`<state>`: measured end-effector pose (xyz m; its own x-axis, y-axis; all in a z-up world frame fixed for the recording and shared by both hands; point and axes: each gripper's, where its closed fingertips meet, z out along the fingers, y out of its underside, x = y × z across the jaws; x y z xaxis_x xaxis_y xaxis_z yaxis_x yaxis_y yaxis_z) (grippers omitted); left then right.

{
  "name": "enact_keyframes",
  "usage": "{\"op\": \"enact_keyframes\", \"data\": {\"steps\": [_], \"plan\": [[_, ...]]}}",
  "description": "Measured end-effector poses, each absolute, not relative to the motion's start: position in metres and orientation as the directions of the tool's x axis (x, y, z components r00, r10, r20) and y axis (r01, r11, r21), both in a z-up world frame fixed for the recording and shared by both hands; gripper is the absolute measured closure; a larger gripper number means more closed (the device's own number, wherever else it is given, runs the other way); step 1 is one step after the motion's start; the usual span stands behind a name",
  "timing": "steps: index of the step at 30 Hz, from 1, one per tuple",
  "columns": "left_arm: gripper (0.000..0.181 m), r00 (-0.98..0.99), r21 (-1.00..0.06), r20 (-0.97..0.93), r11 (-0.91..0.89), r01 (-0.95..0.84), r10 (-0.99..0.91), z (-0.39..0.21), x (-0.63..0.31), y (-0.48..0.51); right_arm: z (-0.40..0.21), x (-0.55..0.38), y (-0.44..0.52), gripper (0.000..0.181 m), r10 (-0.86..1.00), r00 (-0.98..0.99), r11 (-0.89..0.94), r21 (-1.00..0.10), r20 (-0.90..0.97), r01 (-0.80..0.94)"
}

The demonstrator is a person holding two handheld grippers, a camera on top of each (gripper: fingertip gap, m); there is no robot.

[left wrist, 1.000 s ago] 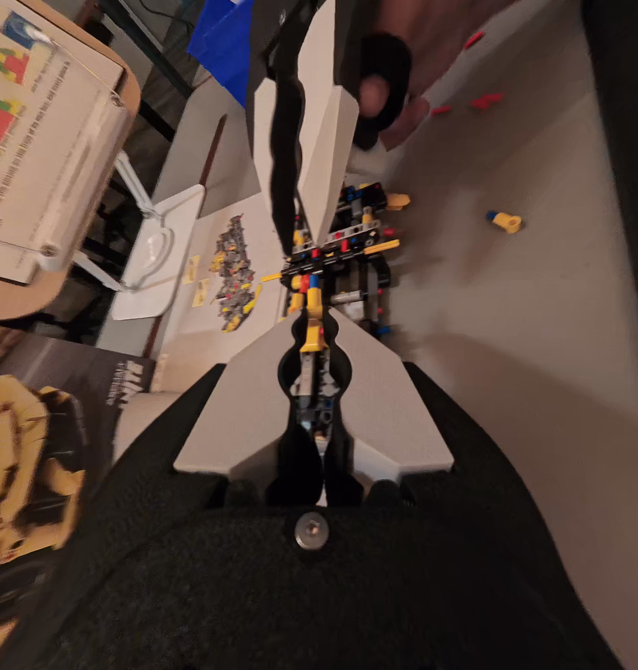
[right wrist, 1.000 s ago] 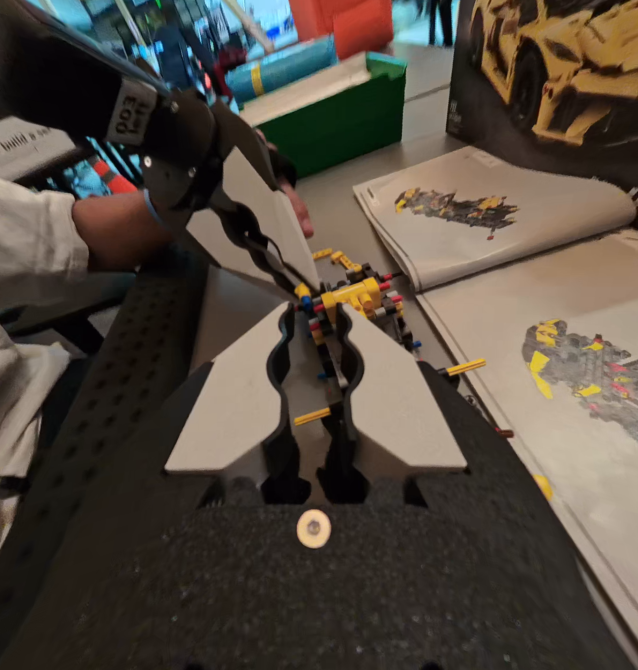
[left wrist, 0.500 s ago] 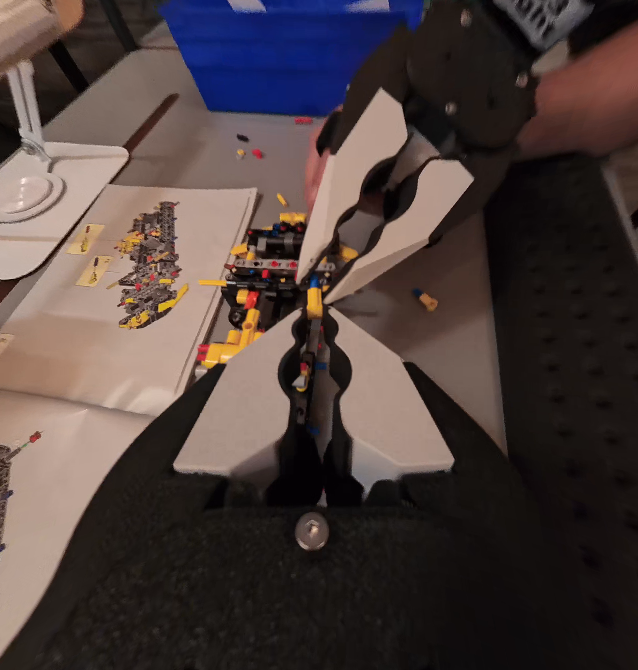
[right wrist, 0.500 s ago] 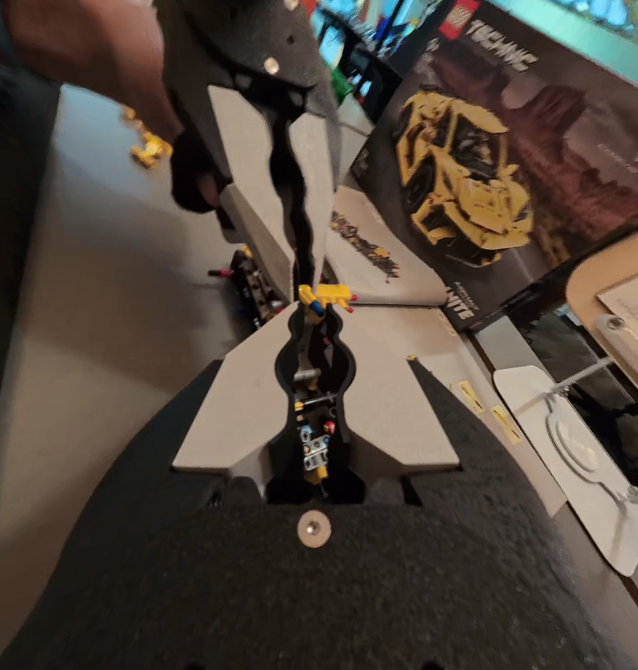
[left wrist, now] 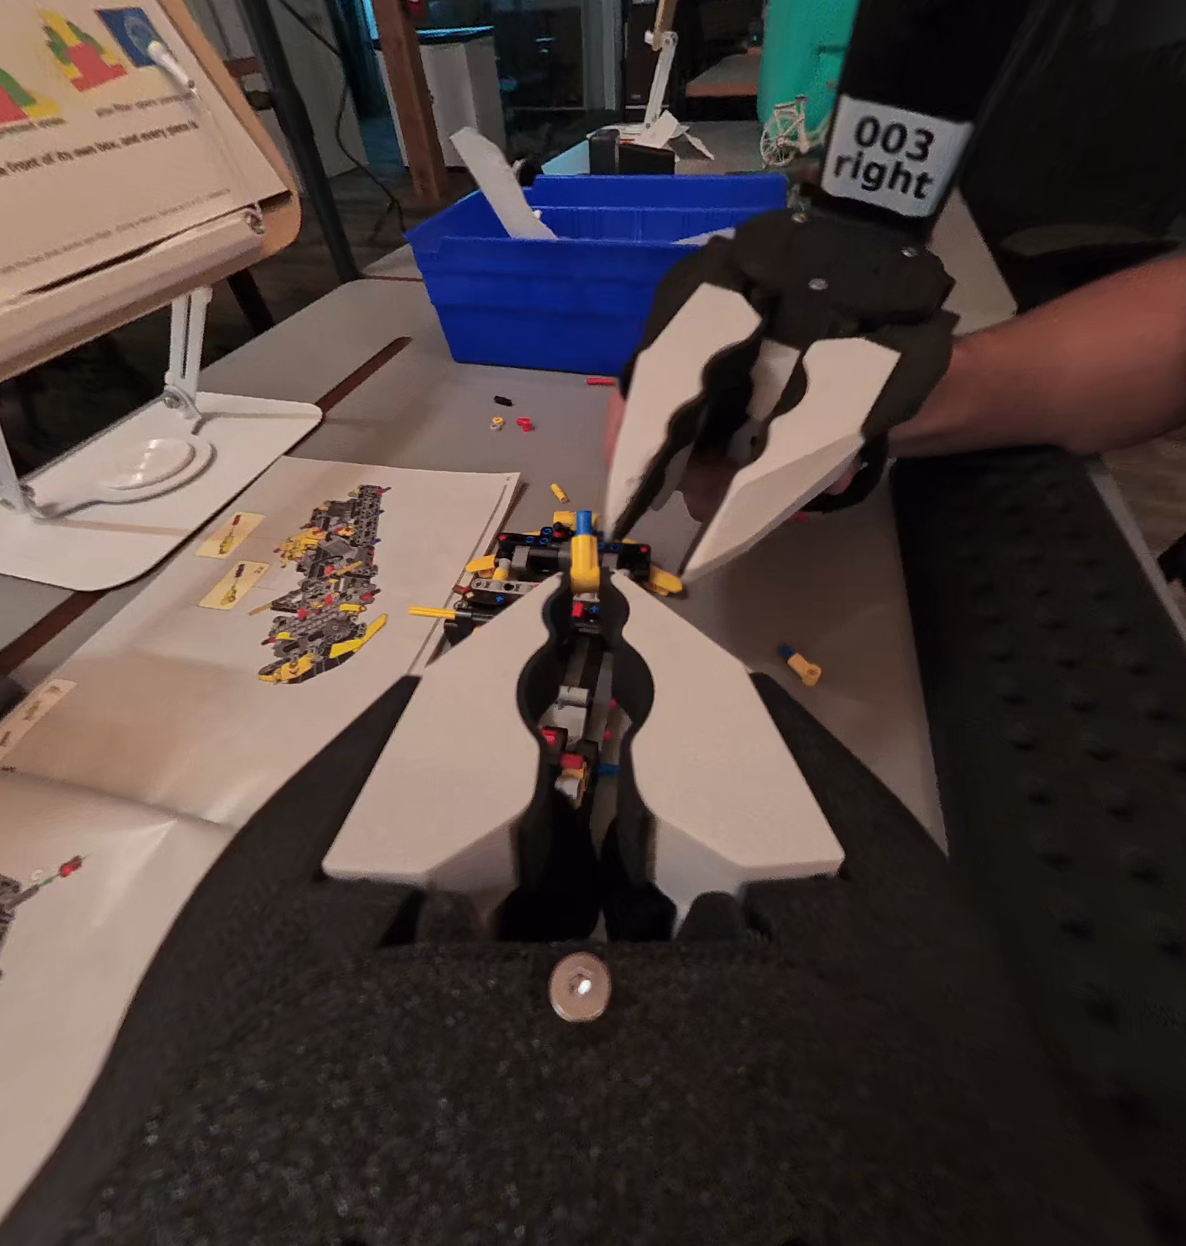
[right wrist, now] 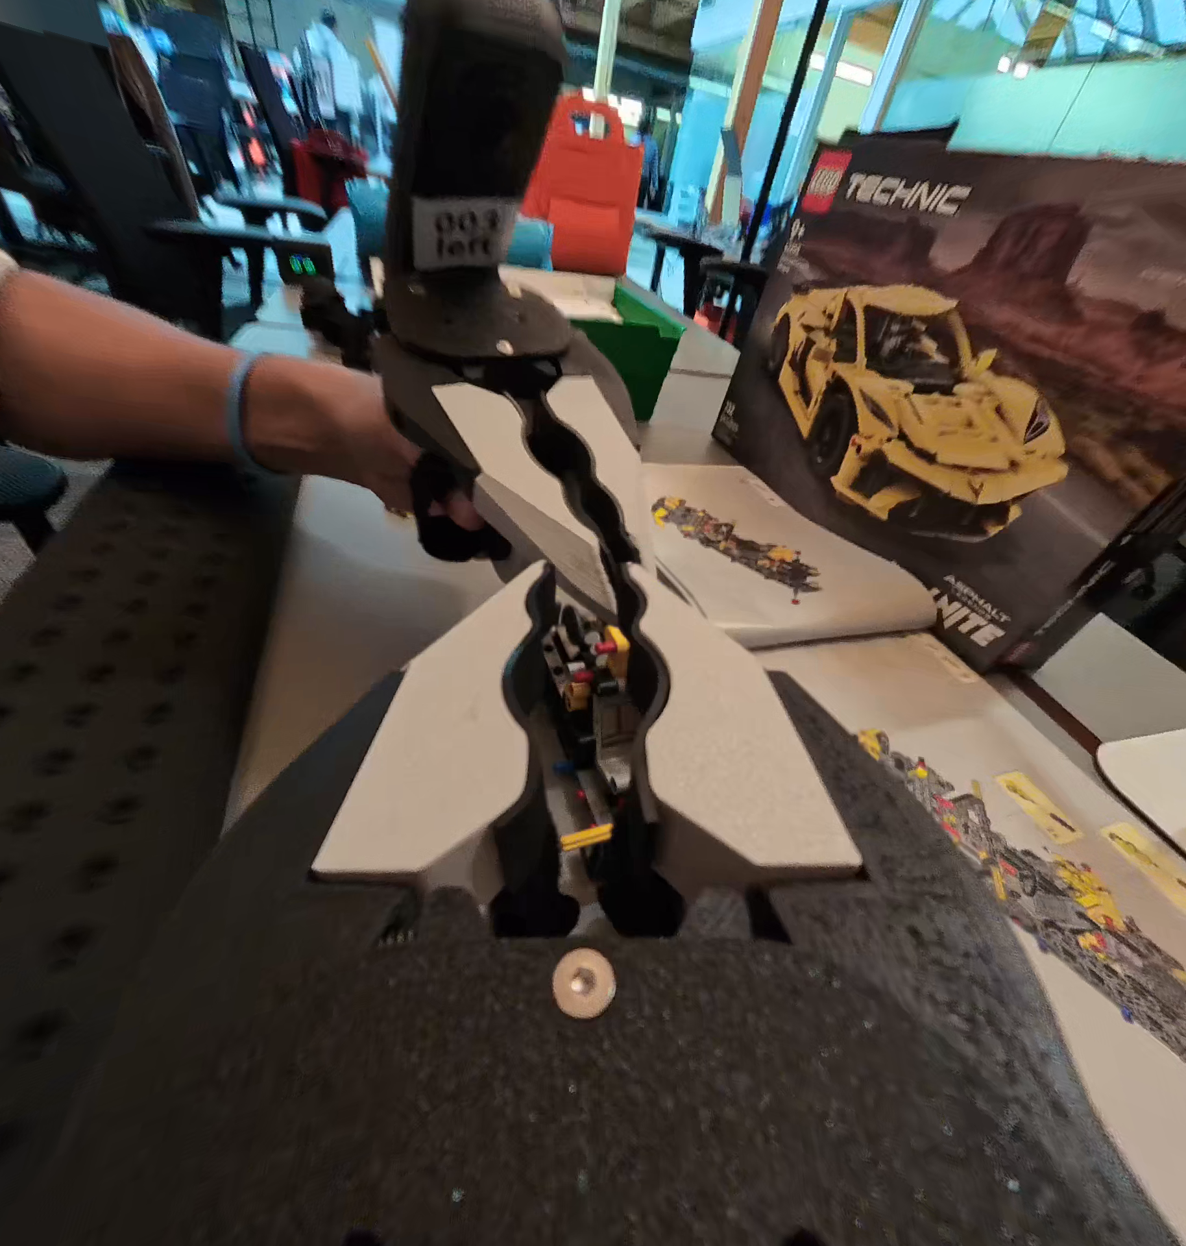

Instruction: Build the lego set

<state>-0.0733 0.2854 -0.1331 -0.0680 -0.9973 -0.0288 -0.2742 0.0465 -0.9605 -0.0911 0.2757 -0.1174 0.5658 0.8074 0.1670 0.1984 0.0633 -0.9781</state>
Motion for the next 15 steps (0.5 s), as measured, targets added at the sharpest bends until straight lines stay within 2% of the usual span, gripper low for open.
{"op": "enact_keyframes", "data": {"steps": [2, 4, 6, 9, 15], "plan": [[0.174, -0.062, -0.974, 0.07, -0.055, -0.22, -0.996, -0.125, -0.074, 0.289, -0.113, -0.085, 0.278, 0.164, 0.804, 0.578, 0.054, -0.984, 0.142, 0.168], [0.174, -0.088, -0.972, 0.18, -0.163, -0.171, -0.98, -0.118, -0.075, 0.289, -0.128, -0.081, 0.287, 0.154, 0.784, 0.598, 0.025, -0.972, 0.164, 0.235], [0.174, -0.134, -0.961, 0.244, -0.22, -0.169, -0.961, -0.117, -0.073, 0.283, -0.128, -0.087, 0.285, 0.148, 0.78, 0.597, 0.057, -0.971, 0.188, 0.232], [0.173, -0.174, -0.939, 0.332, -0.307, -0.153, -0.927, -0.115, -0.07, 0.276, -0.118, -0.088, 0.284, 0.15, 0.718, 0.615, 0.17, -0.939, 0.326, 0.298], [0.174, -0.232, -0.893, 0.444, -0.407, -0.191, -0.865, -0.12, -0.064, 0.264, -0.125, -0.098, 0.28, 0.146, 0.656, 0.585, 0.247, -0.868, 0.478, 0.432]]}}
